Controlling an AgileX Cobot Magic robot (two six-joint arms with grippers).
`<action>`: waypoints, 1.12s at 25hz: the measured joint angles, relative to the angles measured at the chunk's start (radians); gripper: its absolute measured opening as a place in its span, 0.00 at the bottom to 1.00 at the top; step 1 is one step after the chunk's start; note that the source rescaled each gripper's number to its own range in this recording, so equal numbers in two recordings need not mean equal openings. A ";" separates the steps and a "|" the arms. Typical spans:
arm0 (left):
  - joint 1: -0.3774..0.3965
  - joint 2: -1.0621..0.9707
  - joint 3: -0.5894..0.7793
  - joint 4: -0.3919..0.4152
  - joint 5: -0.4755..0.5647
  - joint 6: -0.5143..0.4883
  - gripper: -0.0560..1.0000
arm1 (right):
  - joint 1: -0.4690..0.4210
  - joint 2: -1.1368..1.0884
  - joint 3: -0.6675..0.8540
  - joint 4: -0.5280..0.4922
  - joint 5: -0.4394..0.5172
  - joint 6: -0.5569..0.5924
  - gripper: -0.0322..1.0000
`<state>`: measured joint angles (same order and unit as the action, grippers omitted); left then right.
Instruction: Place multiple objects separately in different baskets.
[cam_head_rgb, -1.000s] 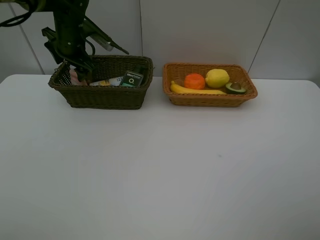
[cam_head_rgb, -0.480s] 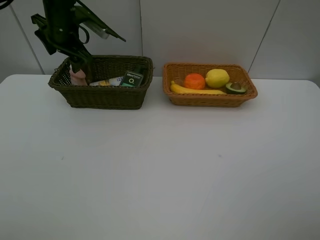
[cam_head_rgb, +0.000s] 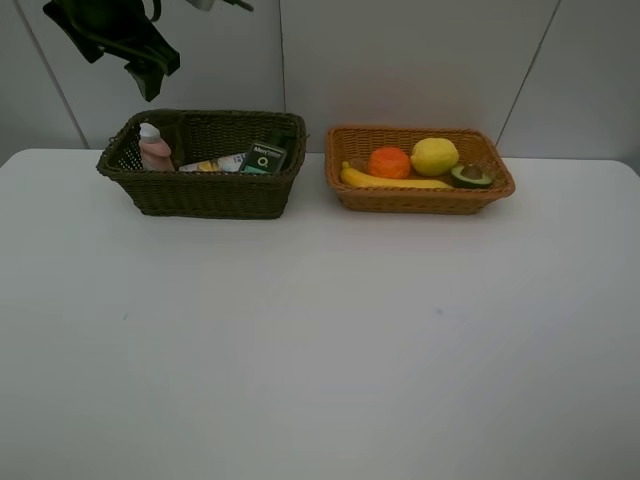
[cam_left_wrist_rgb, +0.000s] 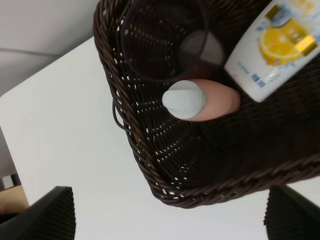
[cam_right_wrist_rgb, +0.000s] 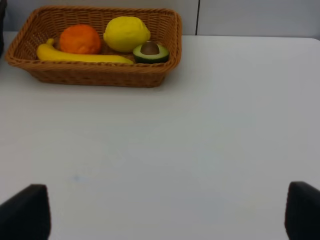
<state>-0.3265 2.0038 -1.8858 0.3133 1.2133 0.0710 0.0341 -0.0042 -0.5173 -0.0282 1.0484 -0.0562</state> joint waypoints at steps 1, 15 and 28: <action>-0.003 -0.018 0.007 -0.007 0.001 0.011 1.00 | 0.000 0.000 0.000 0.000 0.000 0.000 0.98; -0.014 -0.378 0.366 -0.097 0.001 0.037 1.00 | 0.000 0.000 0.000 0.000 0.000 0.000 0.98; -0.014 -0.839 0.762 -0.125 0.003 -0.040 1.00 | 0.000 0.000 0.000 0.000 0.000 0.000 0.98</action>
<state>-0.3406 1.1652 -1.1234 0.1888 1.2162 0.0310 0.0341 -0.0042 -0.5173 -0.0282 1.0484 -0.0562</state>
